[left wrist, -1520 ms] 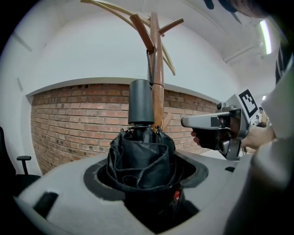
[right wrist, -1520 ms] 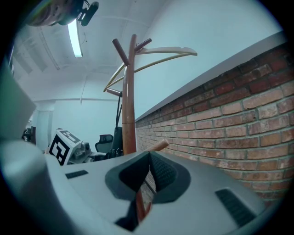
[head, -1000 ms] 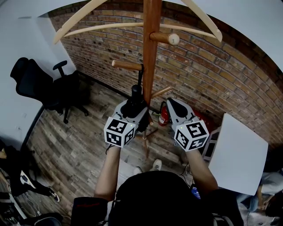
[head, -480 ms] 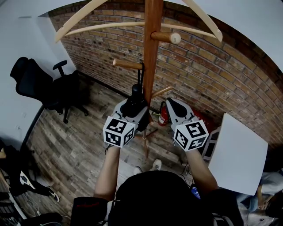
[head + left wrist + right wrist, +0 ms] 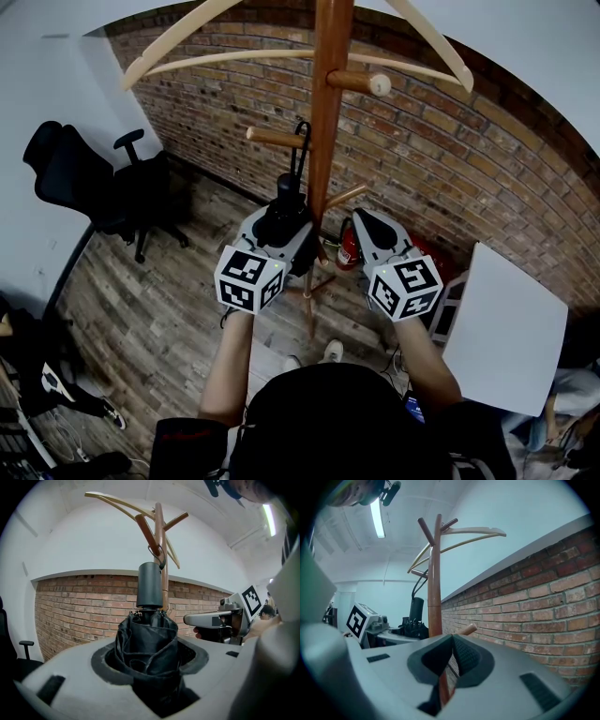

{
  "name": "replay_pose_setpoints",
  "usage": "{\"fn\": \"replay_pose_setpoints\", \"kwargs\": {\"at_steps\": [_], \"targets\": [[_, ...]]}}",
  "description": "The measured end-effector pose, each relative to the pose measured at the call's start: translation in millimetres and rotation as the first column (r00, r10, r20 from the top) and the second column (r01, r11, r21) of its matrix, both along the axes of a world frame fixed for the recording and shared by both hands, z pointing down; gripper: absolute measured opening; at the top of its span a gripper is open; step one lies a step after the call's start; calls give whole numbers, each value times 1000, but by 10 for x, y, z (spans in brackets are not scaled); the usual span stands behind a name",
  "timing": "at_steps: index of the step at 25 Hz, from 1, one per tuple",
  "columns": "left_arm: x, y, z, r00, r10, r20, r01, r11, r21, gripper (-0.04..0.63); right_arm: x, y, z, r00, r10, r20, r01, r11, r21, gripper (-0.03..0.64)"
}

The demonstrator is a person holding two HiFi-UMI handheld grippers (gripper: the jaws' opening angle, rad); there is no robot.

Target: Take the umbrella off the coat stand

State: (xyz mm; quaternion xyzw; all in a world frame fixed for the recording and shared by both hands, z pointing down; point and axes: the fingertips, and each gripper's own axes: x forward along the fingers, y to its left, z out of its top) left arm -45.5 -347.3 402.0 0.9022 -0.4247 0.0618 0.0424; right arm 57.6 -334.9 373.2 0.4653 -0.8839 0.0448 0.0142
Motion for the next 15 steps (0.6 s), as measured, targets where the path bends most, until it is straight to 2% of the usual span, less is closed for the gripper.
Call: {"fn": "replay_pose_setpoints", "kwargs": {"at_steps": [15], "targets": [[-241,6,-417,999,-30,-20,31,996,81,250,-193,-17,-111,1000,-27,9,27,999,18,28]]}}
